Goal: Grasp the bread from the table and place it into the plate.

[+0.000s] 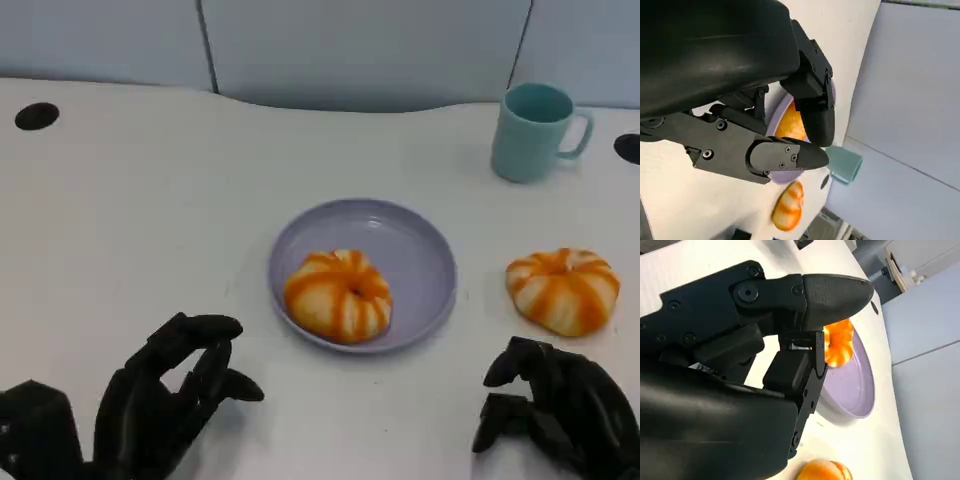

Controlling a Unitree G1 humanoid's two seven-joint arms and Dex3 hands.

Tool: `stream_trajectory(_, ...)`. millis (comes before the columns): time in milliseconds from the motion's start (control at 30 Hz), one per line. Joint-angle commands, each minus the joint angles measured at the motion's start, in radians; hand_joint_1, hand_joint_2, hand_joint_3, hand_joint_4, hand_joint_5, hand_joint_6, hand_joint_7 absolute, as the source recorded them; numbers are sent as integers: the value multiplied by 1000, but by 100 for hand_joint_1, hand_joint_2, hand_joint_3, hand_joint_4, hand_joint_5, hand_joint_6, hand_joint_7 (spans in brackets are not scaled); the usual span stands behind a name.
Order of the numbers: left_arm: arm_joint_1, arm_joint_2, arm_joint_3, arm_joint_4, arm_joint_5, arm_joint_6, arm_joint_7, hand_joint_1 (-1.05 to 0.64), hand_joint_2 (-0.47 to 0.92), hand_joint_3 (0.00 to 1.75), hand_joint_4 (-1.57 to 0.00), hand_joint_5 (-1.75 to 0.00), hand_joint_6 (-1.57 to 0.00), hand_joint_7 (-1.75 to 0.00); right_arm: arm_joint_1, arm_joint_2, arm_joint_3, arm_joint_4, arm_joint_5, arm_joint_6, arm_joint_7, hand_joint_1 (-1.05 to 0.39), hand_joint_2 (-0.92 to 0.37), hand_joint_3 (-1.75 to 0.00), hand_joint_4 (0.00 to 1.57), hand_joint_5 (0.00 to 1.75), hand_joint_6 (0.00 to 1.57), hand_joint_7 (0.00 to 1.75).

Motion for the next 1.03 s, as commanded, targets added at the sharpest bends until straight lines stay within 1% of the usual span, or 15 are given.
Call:
stream_trajectory(33,-25,10,15,56,27,-59,-2,-45,92,39,-67,-152,-56,-124,7,-27,-14,4,-3,1,0,-44,-92,-42,126,103,116,96)
stream_trajectory(167,-48,16,27,113,24,-91,-21,-46,92,37,-69,-154,-60,-123,3,-23,-13,23,-10,-12,-13,-43,-92,-42,126,103,116,97)
stream_trajectory(233,-57,17,29,122,24,-91,-21,-47,92,35,-69,-155,-61,-122,4,-26,-10,16,-12,-3,-20,-43,-92,-42,126,103,116,97)
stream_trajectory(333,-64,16,30,124,24,-84,-15,-48,92,33,-68,-154,-61,-121,3,-30,-7,7,-14,8,-28,-43,-92,-41,124,106,112,103)
stream_trajectory(500,-67,10,29,117,29,-76,1,-46,92,36,-69,-152,-60,-120,3,-28,-7,-3,-10,22,-41,-42,-92,-40,124,109,109,108)
stream_trajectory(633,-72,9,29,131,36,-96,-7,-44,92,39,-69,-152,-60,-120,-2,-28,-13,7,-3,24,-40,-41,-92,-40,123,111,108,110)
stream_trajectory(800,-76,5,28,132,43,-97,-1,-46,92,37,-69,-153,-61,-119,-10,-38,-17,17,4,30,-27,-40,-92,-42,122,111,108,110)
stream_trajectory(867,-85,4,28,141,41,-93,-5,-45,92,37,-68,-153,-60,-120,-17,-45,-20,22,6,37,-25,-43,-92,-37,122,110,107,112)
stream_trajectory(1033,-89,6,25,143,42,-88,-5,-44,92,37,-67,-154,-60,-120,-27,-44,-23,34,0,39,-37,-43,-92,-36,124,110,108,112)
